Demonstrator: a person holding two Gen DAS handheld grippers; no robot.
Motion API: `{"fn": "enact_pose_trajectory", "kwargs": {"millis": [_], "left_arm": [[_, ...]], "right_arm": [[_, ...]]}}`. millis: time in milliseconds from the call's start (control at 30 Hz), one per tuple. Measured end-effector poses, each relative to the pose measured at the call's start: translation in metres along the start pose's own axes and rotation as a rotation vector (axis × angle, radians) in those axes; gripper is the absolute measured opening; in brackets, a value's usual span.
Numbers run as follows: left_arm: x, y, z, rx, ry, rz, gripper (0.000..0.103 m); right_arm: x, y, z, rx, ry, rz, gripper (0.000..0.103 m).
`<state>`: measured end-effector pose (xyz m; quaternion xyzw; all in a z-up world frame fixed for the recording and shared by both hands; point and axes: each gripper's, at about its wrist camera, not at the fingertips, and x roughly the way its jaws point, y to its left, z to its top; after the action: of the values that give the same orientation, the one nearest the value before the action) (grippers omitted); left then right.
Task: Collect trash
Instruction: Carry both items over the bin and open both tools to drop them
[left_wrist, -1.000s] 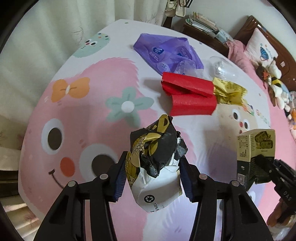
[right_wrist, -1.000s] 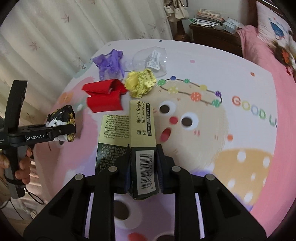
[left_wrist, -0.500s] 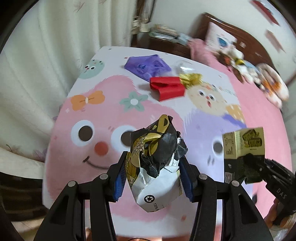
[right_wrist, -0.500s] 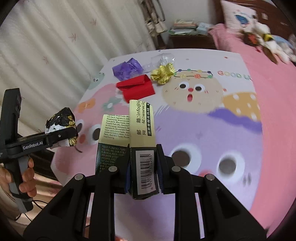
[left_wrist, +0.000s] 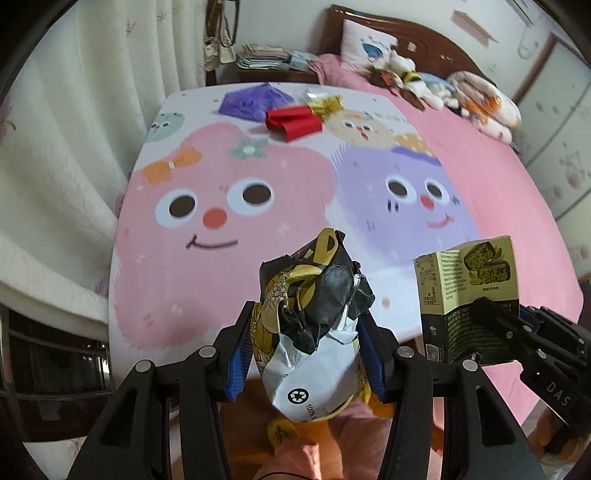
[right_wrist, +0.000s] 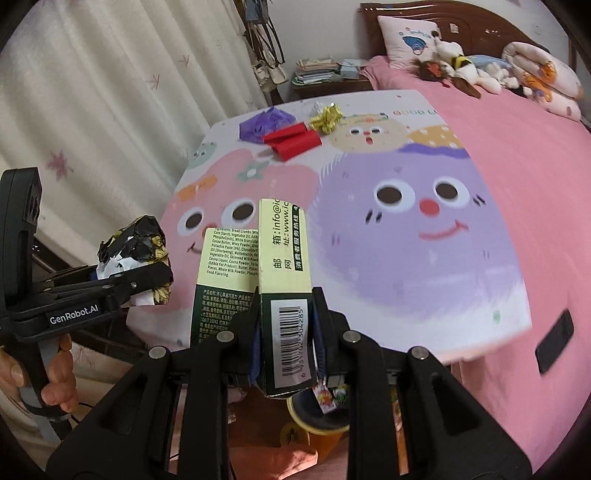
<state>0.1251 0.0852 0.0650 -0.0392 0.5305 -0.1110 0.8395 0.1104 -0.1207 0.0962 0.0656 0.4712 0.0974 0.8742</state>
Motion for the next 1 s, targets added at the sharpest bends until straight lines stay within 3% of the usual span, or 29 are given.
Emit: {"fn": "enact_pose_trajectory", "kwargs": {"millis": [233,567,1000], "left_arm": [[0.014,-0.010,-0.048,0.038,0.073,-0.017,0.051],[0.075,-0.035,-0.119,0.044,0.202,-0.005,0.051],[0.247,-0.043,-0.211,-0.002,0.304,0.059,0.053]], "right_arm": [[-0.002,0.009,-0.053,0.023,0.072,-0.030,0.020],[0.041,-0.023,-0.124,0.082,0.210,-0.040,0.020],[0.185,-0.100,-0.253,0.150,0.397,-0.087,0.020]]}}
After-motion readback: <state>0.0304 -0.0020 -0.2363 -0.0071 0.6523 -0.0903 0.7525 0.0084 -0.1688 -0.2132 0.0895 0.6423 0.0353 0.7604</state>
